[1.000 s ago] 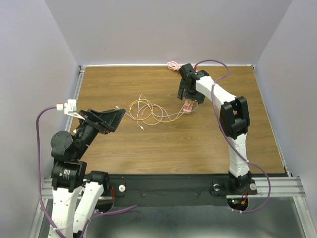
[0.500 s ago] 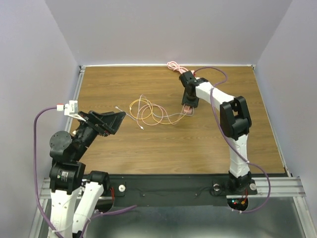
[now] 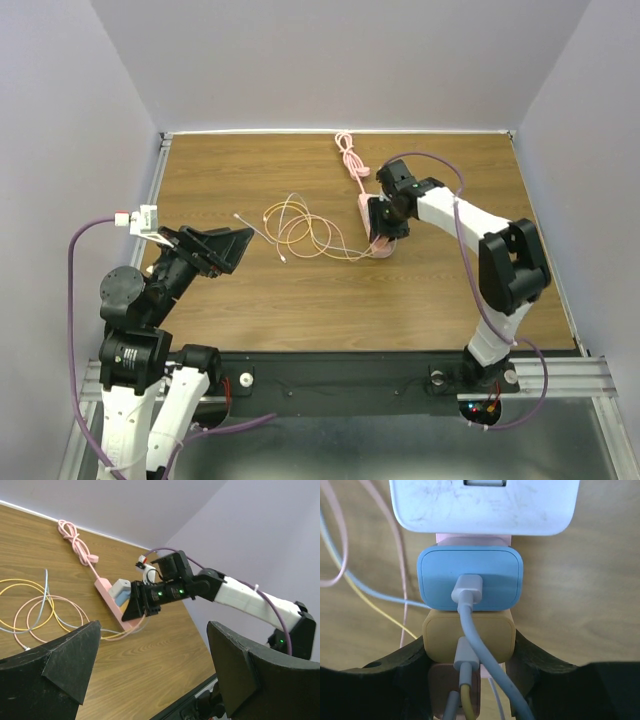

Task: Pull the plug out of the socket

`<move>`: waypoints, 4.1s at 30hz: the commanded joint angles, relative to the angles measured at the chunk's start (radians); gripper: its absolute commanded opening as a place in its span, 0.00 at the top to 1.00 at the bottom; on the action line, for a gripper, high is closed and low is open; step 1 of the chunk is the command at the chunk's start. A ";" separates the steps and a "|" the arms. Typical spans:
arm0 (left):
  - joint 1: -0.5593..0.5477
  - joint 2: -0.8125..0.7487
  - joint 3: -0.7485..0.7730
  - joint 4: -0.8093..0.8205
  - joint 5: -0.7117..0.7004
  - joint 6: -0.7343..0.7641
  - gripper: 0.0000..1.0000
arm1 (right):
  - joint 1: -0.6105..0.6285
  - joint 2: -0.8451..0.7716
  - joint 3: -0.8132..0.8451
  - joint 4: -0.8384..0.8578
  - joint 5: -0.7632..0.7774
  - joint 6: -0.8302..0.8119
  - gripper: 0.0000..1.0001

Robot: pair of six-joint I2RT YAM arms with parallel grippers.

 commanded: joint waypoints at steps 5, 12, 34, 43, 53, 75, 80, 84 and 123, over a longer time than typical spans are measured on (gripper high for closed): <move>0.004 0.036 -0.027 0.023 0.017 0.029 0.04 | 0.127 -0.265 -0.260 0.024 -0.116 -0.074 1.00; -0.001 0.105 -0.108 0.093 0.042 0.030 0.07 | 0.160 -0.363 -0.426 0.063 -0.026 0.033 0.58; -0.356 0.697 0.249 -0.012 -0.165 0.110 0.56 | 0.161 -0.656 -0.235 -0.062 0.305 0.337 0.00; -0.435 0.989 0.275 0.225 -0.071 0.072 1.00 | 0.161 -0.814 -0.331 -0.107 0.258 0.499 0.83; -0.585 1.318 0.379 0.319 -0.065 0.070 1.00 | 0.161 -0.863 -0.371 -0.130 0.190 0.467 1.00; -0.514 1.490 0.407 0.486 -0.026 -0.007 1.00 | 0.160 -0.836 -0.385 -0.173 0.137 0.372 0.95; -0.525 1.519 0.366 0.534 0.034 0.004 1.00 | 0.161 -0.805 -0.371 -0.171 0.146 0.360 0.96; -0.536 1.524 0.265 0.574 0.040 0.004 1.00 | 0.160 -0.755 -0.337 -0.171 0.135 0.332 0.95; -0.536 1.559 0.096 0.678 0.031 -0.027 1.00 | 0.362 -0.527 -0.377 -0.052 0.237 0.185 0.41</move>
